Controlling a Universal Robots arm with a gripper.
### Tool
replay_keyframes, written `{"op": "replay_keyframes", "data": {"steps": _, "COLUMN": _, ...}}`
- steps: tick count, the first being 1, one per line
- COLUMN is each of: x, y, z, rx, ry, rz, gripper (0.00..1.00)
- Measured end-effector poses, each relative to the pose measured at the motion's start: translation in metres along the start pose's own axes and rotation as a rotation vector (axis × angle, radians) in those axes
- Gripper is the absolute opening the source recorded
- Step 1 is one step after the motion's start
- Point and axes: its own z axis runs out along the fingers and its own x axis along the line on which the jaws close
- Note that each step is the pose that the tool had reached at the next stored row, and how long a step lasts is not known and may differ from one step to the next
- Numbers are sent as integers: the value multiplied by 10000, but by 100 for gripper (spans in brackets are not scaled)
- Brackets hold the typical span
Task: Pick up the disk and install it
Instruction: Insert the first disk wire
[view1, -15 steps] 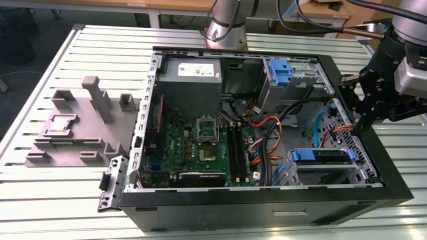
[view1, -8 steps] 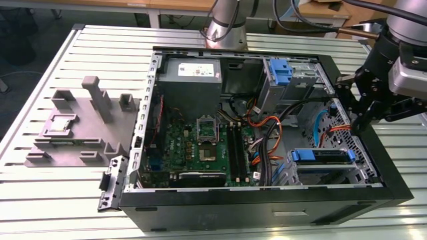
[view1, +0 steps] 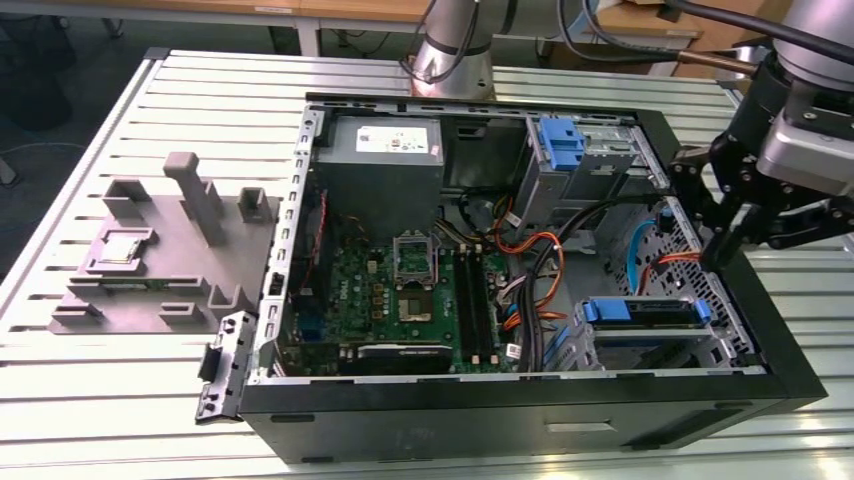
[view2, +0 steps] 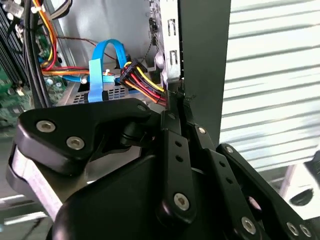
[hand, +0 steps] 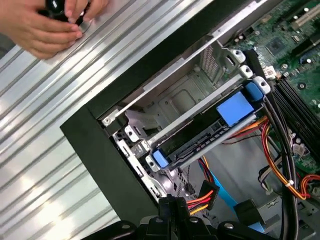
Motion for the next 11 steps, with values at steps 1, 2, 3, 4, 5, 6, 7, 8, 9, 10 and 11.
{"op": "replay_keyframes", "data": {"steps": 1, "x": 0, "y": 0, "z": 0, "rx": -29, "ry": 3, "rz": 170, "gripper": 17}}
{"op": "replay_keyframes", "data": {"steps": 2, "x": 0, "y": 0, "z": 0, "rx": -58, "ry": 6, "rz": 348, "gripper": 17}}
{"op": "replay_keyframes", "data": {"steps": 3, "x": 0, "y": 0, "z": 0, "rx": -88, "ry": 9, "rz": 525, "gripper": 17}}
{"op": "replay_keyframes", "data": {"steps": 4, "x": 0, "y": 0, "z": 0, "rx": -117, "ry": 11, "rz": 708, "gripper": 17}}
{"op": "replay_keyframes", "data": {"steps": 5, "x": 0, "y": 0, "z": 0, "rx": -148, "ry": 14, "rz": 897, "gripper": 17}}
{"op": "replay_keyframes", "data": {"steps": 6, "x": 0, "y": 0, "z": 0, "rx": -178, "ry": 17, "rz": 1074, "gripper": 17}}
{"op": "replay_keyframes", "data": {"steps": 7, "x": 0, "y": 0, "z": 0, "rx": -207, "ry": 19, "rz": 1252, "gripper": 17}}
{"op": "replay_keyframes", "data": {"steps": 8, "x": 0, "y": 0, "z": 1, "rx": -236, "ry": 23, "rz": 1428, "gripper": 17}}
{"op": "replay_keyframes", "data": {"steps": 9, "x": 0, "y": 0, "z": 1, "rx": -265, "ry": 25, "rz": 1606, "gripper": 17}}
{"op": "replay_keyframes", "data": {"steps": 10, "x": 0, "y": 0, "z": 1, "rx": -295, "ry": 28, "rz": 1783, "gripper": 17}}
{"op": "replay_keyframes", "data": {"steps": 11, "x": 0, "y": 0, "z": 1, "rx": -327, "ry": 32, "rz": 1977, "gripper": 17}}
